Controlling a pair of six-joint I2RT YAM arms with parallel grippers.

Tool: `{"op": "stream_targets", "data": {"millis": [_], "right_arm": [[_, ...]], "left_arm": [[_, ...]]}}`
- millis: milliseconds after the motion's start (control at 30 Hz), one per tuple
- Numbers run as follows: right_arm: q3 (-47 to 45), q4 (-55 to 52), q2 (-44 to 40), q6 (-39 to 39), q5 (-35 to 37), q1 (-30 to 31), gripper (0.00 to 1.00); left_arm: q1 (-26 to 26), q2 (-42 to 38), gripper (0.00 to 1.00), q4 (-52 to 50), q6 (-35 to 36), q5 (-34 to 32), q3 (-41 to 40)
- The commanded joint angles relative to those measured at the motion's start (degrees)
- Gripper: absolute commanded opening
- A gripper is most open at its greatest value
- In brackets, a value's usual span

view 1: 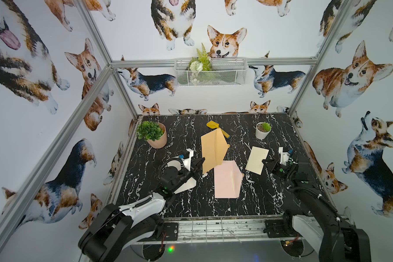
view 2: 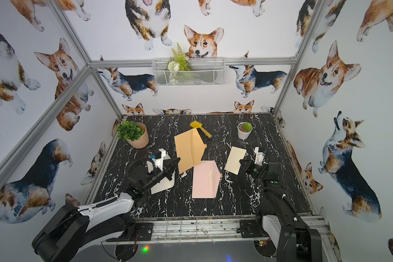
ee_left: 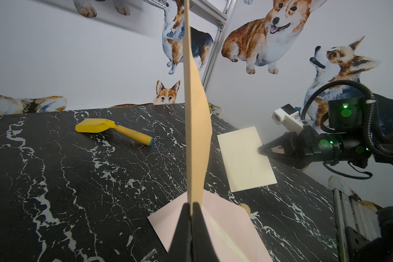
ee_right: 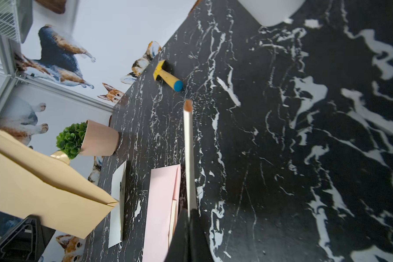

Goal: Take the letter paper out of the envelope
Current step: Place the letter paper at the center of the board, then place the envelope at the center of the board.

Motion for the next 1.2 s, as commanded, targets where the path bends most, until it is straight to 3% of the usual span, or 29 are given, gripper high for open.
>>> {"op": "stream_targets", "data": {"millis": [0,67,167,233,333,400,500,600,700,967,1167], "right_arm": [[0.2,0.8,4.8,1.3,-2.0,-1.9,0.00],[0.4,-0.5,7.6,1.3,0.2,-2.2,0.01],[1.8,-3.7,11.1,0.1,3.4,-2.4,0.17],[3.3,-8.6,11.0,-1.0,8.2,-2.4,0.22],[3.3,-12.7,6.9,-2.4,15.4,-2.4,0.28],[1.2,-13.8,0.0,-2.0,19.8,-2.4,0.39],[-0.5,-15.6,-10.8,-2.3,18.7,-2.3,0.54],[0.7,-16.9,-18.2,-2.8,12.3,-1.0,0.62],[2.0,-15.7,-20.1,-1.4,10.0,5.5,0.67],[3.9,-1.3,-5.5,-2.7,20.5,29.9,0.73],[4.9,12.2,6.1,-3.3,18.4,34.5,0.74]], "left_arm": [[0.0,0.2,0.00,0.8,0.3,0.1,0.2],[0.0,0.2,0.00,0.8,0.2,0.1,0.2],[0.0,0.0,0.00,0.8,0.4,0.0,0.1],[0.0,-0.2,0.00,0.5,0.5,0.0,0.1],[0.0,-0.4,0.00,0.6,0.6,0.0,0.0],[0.0,-0.6,0.00,0.7,0.6,0.0,-0.2],[0.0,-0.6,0.00,1.5,0.4,0.5,-0.3],[0.0,0.0,0.00,2.8,0.0,1.8,-0.2],[0.0,1.2,0.00,4.9,-1.0,4.3,0.1],[0.1,7.3,0.00,12.7,-5.8,10.2,1.1],[0.1,11.4,0.00,17.9,-9.3,13.6,2.0]]}}
